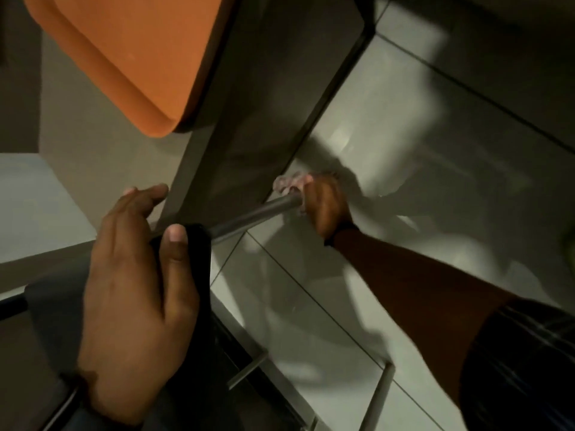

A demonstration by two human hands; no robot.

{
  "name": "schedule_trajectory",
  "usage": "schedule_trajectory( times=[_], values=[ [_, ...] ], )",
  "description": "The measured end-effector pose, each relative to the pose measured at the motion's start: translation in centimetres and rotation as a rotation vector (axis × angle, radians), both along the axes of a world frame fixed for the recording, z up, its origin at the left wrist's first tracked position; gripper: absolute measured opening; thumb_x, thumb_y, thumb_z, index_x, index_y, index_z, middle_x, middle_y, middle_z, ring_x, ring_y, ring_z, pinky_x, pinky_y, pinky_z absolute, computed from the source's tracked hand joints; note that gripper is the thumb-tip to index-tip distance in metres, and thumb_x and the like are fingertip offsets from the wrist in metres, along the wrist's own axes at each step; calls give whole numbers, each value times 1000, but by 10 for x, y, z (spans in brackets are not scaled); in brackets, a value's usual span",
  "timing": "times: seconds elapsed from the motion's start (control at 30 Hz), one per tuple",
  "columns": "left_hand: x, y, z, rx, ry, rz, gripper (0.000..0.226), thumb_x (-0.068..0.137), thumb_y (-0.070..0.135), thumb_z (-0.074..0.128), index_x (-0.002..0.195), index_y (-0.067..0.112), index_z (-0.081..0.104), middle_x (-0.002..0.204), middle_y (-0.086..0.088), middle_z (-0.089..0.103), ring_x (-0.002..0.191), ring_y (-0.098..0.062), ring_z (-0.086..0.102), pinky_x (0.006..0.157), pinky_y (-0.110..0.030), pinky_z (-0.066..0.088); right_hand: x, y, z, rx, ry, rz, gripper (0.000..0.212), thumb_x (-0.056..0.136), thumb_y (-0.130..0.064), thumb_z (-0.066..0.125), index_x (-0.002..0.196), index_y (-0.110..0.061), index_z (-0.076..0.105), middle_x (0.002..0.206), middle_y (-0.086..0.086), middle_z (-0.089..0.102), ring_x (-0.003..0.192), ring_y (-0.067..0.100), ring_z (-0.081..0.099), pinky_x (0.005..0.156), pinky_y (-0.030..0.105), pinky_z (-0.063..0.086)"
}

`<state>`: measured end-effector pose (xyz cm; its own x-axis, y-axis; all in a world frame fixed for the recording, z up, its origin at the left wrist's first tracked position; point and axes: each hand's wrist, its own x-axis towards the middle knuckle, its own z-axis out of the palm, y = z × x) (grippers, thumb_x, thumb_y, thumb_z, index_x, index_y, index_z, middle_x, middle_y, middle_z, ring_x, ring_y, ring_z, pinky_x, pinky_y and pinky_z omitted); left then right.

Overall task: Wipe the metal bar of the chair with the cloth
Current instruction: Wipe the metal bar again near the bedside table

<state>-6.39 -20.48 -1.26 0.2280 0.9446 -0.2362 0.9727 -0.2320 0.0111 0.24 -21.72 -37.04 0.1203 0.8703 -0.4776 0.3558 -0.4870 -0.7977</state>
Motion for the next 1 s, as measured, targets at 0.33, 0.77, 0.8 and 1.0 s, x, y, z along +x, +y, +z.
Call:
schedule_trajectory(
  times=[0.33, 0.77, 0.8, 1.0],
  values=[
    [15, 5, 6, -78, 4, 74, 51, 106, 39, 33, 150, 14, 41, 155, -15, 47, 154, -29, 30, 123, -59, 30, -8, 3, 150, 540, 123, -389, 43, 119, -47, 25, 108, -35, 65, 96, 2, 84, 99, 16, 66, 104, 45, 48],
    [10, 2, 3, -19, -27, 23, 50, 107, 41, 33, 151, 18, 42, 156, -6, 44, 153, -13, 26, 122, -51, 29, -14, -1, 69, 446, 159, -312, 53, 111, -32, 37, 99, -10, 84, 113, 10, 83, 117, 35, 77, 118, 59, 45],
    [10, 1, 2, -11, -24, 15, 50, 107, 41, 34, 151, 18, 42, 155, -6, 44, 154, -17, 28, 121, -50, 29, -12, 1, 51, 376, 215, -293, 54, 109, -30, 36, 98, -6, 84, 112, 14, 83, 117, 37, 77, 120, 61, 44],
    [7, 1, 1, 7, -47, 8, 49, 107, 39, 34, 150, 18, 42, 155, -7, 46, 153, -12, 26, 124, -47, 28, 12, 18, 10, -172, 497, -407, 52, 117, -26, 38, 117, 9, 77, 128, 29, 78, 126, 45, 70, 124, 60, 46]
  ],
)
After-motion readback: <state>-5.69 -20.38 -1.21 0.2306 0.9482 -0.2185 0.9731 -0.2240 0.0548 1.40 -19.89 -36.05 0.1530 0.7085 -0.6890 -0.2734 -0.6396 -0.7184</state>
